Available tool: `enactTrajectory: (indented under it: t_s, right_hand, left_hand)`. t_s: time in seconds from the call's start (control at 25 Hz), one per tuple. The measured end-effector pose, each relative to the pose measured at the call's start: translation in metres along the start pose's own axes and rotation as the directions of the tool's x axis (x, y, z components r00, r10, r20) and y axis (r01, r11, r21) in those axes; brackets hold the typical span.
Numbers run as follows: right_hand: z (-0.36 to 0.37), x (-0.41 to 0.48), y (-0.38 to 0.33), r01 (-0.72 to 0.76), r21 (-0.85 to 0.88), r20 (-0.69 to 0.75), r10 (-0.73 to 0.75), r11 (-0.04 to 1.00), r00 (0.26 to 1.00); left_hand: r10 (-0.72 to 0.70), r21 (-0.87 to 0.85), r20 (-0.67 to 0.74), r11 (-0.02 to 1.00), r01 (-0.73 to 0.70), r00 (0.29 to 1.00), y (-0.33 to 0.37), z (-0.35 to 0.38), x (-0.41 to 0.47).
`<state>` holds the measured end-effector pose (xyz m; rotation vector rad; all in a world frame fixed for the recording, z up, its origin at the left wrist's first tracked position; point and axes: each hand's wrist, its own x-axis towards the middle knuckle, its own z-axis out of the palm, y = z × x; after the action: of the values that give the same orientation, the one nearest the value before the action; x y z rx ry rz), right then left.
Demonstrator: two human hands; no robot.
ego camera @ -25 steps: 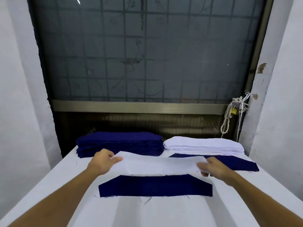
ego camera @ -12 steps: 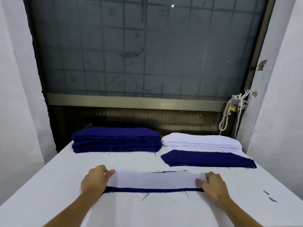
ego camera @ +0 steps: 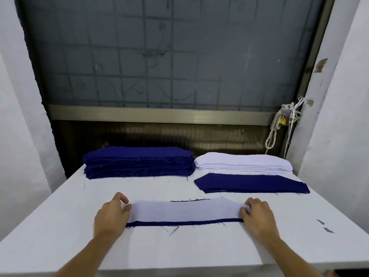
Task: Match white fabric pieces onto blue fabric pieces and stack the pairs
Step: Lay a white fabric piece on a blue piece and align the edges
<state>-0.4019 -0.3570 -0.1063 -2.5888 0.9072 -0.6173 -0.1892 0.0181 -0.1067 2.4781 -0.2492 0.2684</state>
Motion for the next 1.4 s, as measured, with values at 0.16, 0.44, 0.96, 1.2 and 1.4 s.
enactTrajectory:
  t_s: [0.16, 0.44, 0.96, 1.2, 1.4]
  right_hand:
    - [0.001, -0.001, 0.000, 0.016, -0.002, -0.033, -0.016, 1.000, 0.999]
    - [0.000, 0.004, -0.004, 0.149, -0.100, -0.018, -0.152, 0.984, 0.988]
    - [-0.021, 0.124, -0.011, 0.091, -0.008, 0.034, -0.091, 0.996, 0.995]
    - [-0.011, 0.211, 0.011, 0.091, -0.068, -0.023, -0.093, 0.993, 0.995]
    - [0.013, 0.267, 0.025, 0.110, -0.107, -0.031, -0.114, 0.988, 0.993]
  left_hand:
    - [0.009, -0.043, 0.003, 0.999, -0.009, 1.000, 0.001, -0.003, -0.003]
    - [0.081, 0.037, -0.021, 0.996, -0.080, 0.997, 0.013, -0.001, 0.002]
    - [0.386, -0.064, 0.227, 0.922, -0.382, 0.894, 0.200, 0.036, 0.100]
    - [0.434, -0.086, 0.318, 0.899, -0.430, 0.843, 0.286, 0.114, 0.152]
    - [0.335, 0.036, 0.411, 0.923, -0.383, 0.848, 0.315, 0.176, 0.180]
